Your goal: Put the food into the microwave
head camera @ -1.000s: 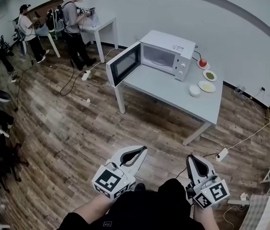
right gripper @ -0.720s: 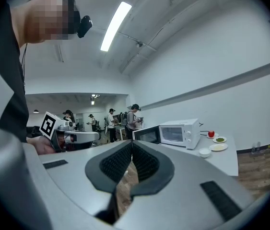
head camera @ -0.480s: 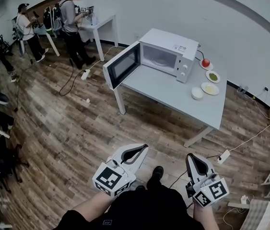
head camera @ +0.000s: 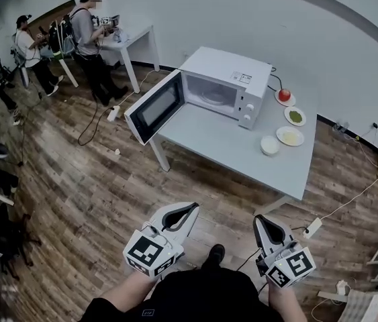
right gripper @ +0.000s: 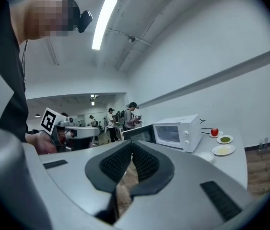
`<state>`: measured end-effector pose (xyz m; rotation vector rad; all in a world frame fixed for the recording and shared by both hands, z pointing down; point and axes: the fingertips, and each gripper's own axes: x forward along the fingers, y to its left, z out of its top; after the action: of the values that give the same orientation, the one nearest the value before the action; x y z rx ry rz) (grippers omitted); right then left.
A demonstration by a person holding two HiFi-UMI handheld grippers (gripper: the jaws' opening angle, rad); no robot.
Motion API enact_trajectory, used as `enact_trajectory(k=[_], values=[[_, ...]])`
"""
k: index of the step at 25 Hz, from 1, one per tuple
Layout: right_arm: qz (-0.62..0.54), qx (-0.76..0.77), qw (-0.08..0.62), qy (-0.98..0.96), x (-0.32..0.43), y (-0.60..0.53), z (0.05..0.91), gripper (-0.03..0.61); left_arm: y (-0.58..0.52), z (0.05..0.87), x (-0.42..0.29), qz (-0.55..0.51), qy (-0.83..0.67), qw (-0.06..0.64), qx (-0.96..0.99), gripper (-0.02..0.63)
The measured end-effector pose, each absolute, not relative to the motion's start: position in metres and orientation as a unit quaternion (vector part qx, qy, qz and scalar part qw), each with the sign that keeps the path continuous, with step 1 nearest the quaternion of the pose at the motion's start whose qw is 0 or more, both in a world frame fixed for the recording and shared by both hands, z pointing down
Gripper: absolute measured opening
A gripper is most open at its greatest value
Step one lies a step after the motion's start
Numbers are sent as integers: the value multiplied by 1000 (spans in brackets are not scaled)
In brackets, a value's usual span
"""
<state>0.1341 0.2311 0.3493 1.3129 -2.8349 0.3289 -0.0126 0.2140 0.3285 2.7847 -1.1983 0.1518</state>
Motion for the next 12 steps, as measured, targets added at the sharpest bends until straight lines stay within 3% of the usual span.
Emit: enact_trajectory(k=[12], values=[[103,416,6,-904,182,150,356,15,136,328,30,57,-400,44,914,6]])
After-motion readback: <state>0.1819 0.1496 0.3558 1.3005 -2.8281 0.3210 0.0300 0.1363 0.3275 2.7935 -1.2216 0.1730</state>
